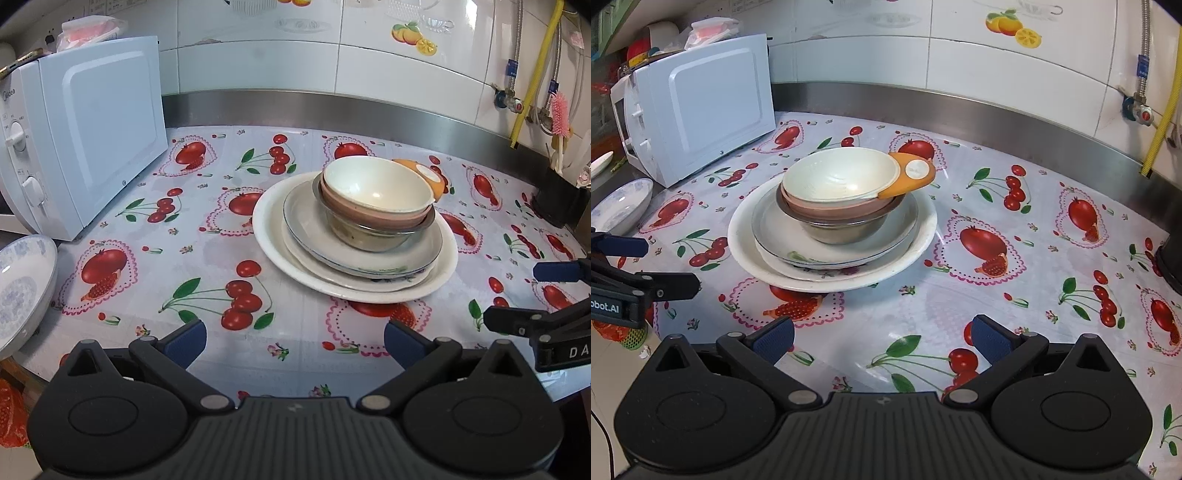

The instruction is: Organize plates and bowls

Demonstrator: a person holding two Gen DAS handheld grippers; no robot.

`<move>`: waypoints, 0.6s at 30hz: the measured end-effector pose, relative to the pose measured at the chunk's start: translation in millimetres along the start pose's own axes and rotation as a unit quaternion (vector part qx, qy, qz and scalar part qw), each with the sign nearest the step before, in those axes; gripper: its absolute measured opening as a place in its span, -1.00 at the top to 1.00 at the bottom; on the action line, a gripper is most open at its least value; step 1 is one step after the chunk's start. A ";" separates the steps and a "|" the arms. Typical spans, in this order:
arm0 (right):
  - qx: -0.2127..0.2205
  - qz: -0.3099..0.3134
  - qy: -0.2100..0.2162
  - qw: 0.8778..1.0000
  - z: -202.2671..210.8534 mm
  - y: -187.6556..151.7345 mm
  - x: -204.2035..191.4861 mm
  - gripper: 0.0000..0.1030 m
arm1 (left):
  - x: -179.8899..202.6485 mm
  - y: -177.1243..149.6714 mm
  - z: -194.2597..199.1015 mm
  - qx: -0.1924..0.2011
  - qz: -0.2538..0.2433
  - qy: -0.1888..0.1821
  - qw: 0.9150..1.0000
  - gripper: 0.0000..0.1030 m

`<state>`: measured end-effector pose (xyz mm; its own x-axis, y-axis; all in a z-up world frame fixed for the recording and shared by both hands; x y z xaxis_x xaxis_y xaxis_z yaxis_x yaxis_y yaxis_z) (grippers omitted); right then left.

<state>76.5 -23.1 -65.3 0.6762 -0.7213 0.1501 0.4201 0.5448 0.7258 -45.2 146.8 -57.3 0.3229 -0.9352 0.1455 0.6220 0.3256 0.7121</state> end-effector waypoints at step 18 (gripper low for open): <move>0.001 0.007 0.003 1.000 1.1 -1.9 -7.3 0.86 | 0.8 -4.4 -0.9 -0.005 0.004 0.000 1.000 -1.00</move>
<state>70.1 -19.3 -67.0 0.6861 -0.7107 0.1557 0.4093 0.5540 0.7250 -47.0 144.7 -60.9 0.3281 -0.9327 0.1501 0.6270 0.3338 0.7039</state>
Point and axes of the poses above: each gripper's, at about its wrist camera, not at the fingertips, and z roughly against the way its jaws point, x to its right, y to its top, the point moved 7 cm from there along -z, roughly the way its jaws point, and after that the axes turned 8 degrees about -y, right-handed, at the moved point
